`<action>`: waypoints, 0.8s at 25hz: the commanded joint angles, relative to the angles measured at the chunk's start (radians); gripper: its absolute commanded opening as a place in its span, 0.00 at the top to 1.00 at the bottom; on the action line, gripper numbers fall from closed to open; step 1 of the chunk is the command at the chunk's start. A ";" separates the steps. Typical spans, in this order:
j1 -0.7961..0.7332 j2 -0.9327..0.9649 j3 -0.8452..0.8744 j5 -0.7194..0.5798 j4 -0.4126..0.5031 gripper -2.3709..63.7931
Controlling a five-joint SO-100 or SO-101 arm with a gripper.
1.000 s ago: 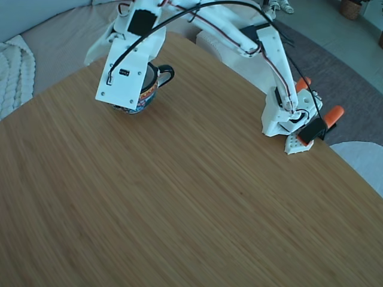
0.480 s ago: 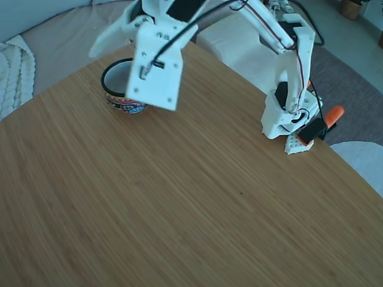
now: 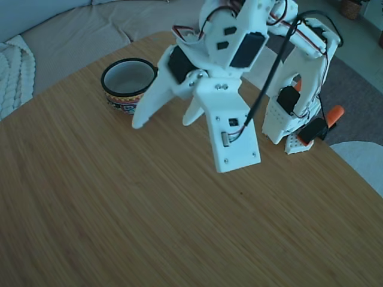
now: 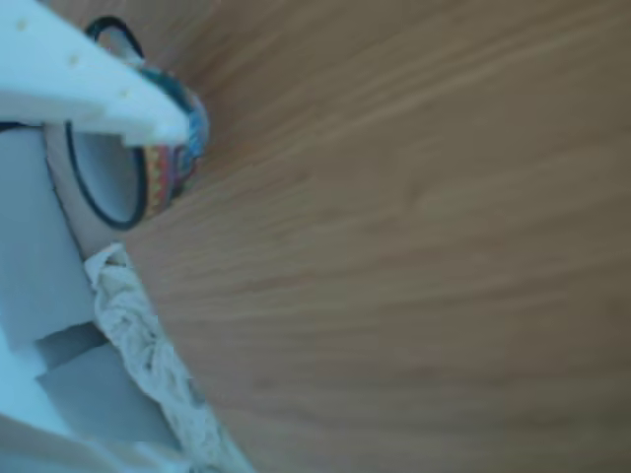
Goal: Grasp a red cap and put it in the cup.
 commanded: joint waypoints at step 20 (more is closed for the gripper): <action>-0.138 0.262 0.865 0.003 -0.483 0.36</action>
